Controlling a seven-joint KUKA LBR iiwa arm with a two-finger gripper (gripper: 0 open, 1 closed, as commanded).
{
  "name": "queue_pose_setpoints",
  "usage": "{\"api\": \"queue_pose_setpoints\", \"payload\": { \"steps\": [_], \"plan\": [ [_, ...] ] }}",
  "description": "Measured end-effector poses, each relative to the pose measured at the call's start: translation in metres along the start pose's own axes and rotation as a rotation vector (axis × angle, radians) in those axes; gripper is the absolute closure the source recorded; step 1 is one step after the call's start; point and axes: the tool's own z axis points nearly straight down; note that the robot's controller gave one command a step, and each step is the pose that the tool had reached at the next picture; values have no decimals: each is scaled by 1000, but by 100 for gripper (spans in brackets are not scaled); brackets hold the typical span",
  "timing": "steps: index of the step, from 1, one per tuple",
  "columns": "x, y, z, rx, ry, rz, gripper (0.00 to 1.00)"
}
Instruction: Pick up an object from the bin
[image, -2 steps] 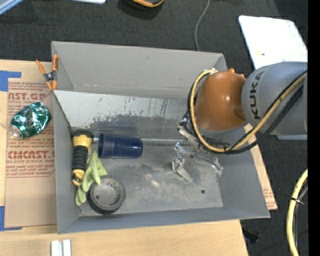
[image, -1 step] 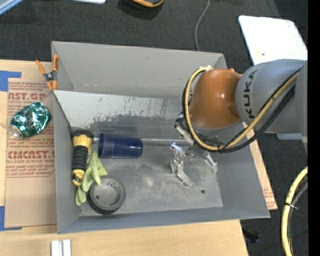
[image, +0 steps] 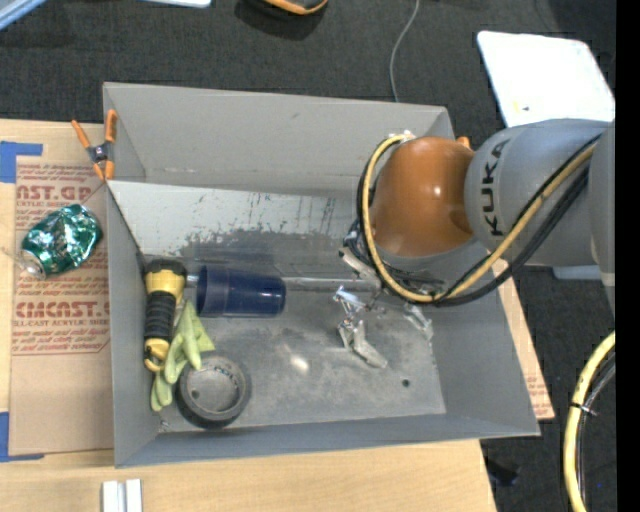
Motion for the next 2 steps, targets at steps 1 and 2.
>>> {"api": "queue_pose_setpoints", "payload": {
  "steps": [1,2],
  "plan": [
    [-5,8,-71,0,1,68,0],
    [-11,6,-113,4,-4,64,0]
  ]
}}
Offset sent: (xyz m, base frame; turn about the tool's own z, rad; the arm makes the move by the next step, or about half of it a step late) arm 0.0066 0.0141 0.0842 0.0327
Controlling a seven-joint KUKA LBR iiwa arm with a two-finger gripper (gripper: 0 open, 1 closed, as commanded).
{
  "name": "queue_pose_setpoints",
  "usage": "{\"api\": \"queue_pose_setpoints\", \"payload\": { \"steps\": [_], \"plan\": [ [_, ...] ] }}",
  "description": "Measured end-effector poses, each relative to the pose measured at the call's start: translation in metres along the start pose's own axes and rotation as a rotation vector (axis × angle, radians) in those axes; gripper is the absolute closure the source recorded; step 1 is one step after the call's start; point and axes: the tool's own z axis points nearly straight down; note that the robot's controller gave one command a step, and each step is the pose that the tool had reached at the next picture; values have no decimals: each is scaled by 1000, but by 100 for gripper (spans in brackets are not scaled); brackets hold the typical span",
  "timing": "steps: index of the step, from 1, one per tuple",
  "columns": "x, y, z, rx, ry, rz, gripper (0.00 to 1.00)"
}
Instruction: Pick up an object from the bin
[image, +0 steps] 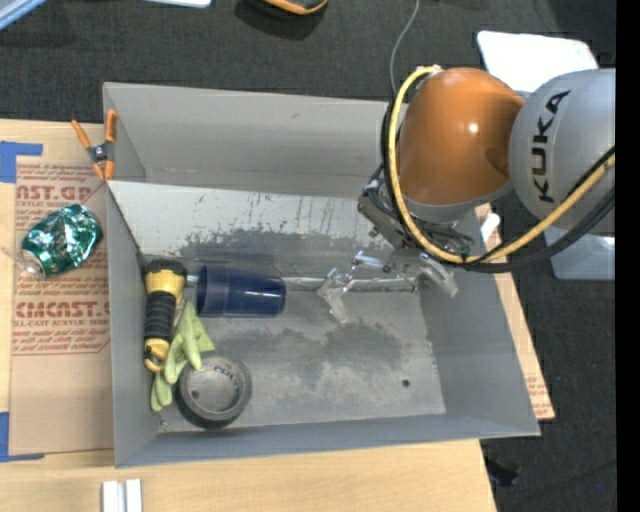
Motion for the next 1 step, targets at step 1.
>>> {"api": "queue_pose_setpoints", "payload": {
  "steps": [1],
  "plan": [
    [-1,31,23,0,0,-243,0]
  ]
}}
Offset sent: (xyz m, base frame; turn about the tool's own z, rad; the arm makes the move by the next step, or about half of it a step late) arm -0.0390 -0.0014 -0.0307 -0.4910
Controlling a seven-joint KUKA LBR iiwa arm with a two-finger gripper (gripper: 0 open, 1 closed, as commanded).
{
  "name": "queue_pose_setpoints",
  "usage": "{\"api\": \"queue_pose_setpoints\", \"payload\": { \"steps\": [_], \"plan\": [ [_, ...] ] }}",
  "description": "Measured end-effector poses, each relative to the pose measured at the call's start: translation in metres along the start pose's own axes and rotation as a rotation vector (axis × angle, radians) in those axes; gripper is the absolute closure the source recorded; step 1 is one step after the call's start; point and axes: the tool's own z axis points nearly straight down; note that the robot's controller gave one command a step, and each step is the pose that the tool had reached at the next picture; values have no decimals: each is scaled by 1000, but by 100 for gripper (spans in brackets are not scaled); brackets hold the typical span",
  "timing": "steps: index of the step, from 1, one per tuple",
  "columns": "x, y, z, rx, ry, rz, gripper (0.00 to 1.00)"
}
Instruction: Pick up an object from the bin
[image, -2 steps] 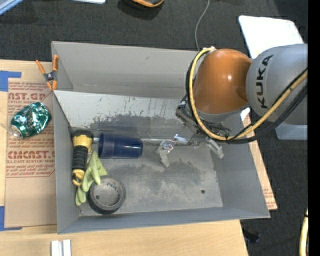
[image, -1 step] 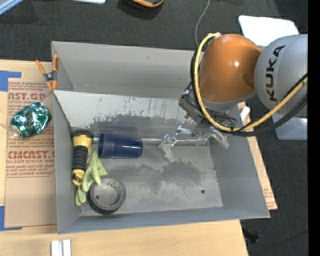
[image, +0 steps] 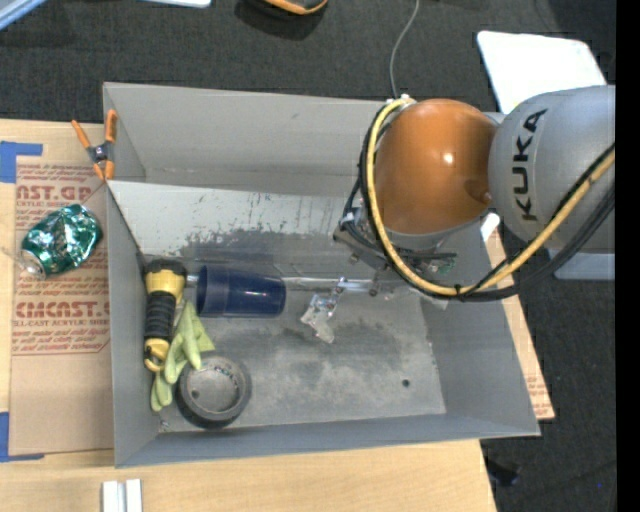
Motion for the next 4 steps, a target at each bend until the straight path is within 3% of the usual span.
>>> {"api": "queue_pose_setpoints", "payload": {
  "steps": [1,2,3,4],
  "plan": [
    [14,4,5,0,-1,-161,0],
    [4,46,19,-2,-3,-439,0],
    [-21,1,13,3,-2,-371,0],
    [-33,-2,15,-2,-4,-457,0]
  ]
}}
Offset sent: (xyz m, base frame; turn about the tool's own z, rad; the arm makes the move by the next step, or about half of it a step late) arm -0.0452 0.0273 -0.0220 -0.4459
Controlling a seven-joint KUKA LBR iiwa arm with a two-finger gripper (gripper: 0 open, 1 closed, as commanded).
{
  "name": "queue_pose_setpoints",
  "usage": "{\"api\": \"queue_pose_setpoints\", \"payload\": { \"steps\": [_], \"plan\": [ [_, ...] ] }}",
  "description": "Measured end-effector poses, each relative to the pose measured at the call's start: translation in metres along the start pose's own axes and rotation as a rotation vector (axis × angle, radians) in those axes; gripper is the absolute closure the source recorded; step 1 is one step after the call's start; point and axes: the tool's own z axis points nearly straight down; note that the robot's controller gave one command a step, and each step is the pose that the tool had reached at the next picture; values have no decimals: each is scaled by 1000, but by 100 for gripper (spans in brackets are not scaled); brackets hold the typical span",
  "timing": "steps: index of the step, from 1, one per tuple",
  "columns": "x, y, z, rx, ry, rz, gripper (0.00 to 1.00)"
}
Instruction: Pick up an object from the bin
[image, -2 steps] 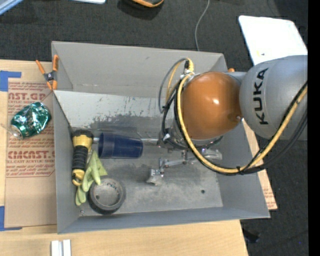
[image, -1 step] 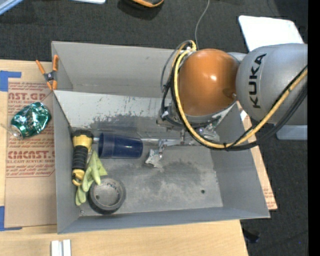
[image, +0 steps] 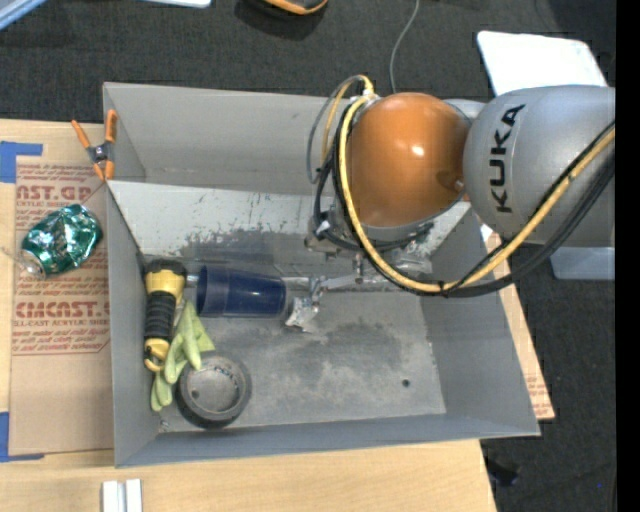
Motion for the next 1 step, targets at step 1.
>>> {"api": "queue_pose_setpoints", "payload": {
  "steps": [1],
  "plan": [
    [-4,17,19,6,1,-292,0]
  ]
}}
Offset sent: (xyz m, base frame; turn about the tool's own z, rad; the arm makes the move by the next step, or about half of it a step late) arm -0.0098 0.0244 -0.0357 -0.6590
